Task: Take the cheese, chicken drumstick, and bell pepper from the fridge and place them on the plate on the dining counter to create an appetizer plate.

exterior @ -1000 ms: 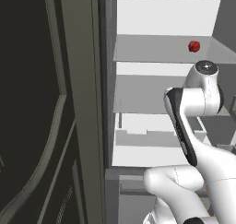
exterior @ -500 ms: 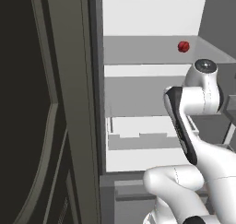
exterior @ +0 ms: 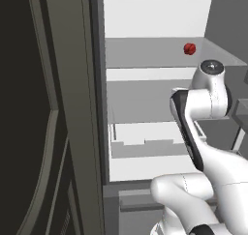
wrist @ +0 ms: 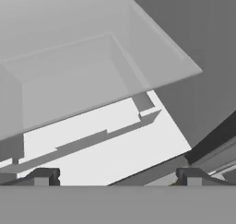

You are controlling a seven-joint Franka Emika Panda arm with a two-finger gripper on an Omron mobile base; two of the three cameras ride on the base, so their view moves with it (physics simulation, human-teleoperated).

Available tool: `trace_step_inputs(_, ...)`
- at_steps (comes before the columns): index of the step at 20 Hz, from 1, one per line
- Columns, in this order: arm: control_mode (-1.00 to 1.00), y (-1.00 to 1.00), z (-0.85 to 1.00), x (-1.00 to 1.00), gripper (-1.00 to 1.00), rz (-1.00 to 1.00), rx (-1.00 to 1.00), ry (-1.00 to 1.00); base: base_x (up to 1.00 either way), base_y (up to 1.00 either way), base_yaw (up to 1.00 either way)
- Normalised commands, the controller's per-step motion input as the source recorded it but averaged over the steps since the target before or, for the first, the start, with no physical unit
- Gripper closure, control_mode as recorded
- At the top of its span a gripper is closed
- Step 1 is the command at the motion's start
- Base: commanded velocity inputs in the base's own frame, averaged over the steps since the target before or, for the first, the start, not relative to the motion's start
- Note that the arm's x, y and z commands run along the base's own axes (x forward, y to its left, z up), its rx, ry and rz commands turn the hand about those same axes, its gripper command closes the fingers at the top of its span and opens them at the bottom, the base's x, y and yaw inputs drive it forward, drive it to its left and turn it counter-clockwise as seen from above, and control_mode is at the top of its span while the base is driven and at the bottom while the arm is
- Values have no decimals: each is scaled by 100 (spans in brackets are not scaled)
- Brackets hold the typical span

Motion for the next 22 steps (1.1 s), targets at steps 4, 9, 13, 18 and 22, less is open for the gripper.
trace_step_inputs(4, -100, 0, 52, 4, -100, 1, 0, -1, 0, 0, 0)
trace_step_inputs(9, -100, 0, 48, 9, -100, 0, 0, -2, 0, 0, 0)
trace_step_inputs(13, -100, 0, 8, 27, -100, -2, -2, -14, 0, 0, 0)
trace_step_inputs(18, -100, 0, 0, 32, -100, -5, -10, -36, 0, 0, 0)
trace_step_inputs(22, -100, 0, 16, 26, -100, -6, -6, -27, 0, 0, 0)
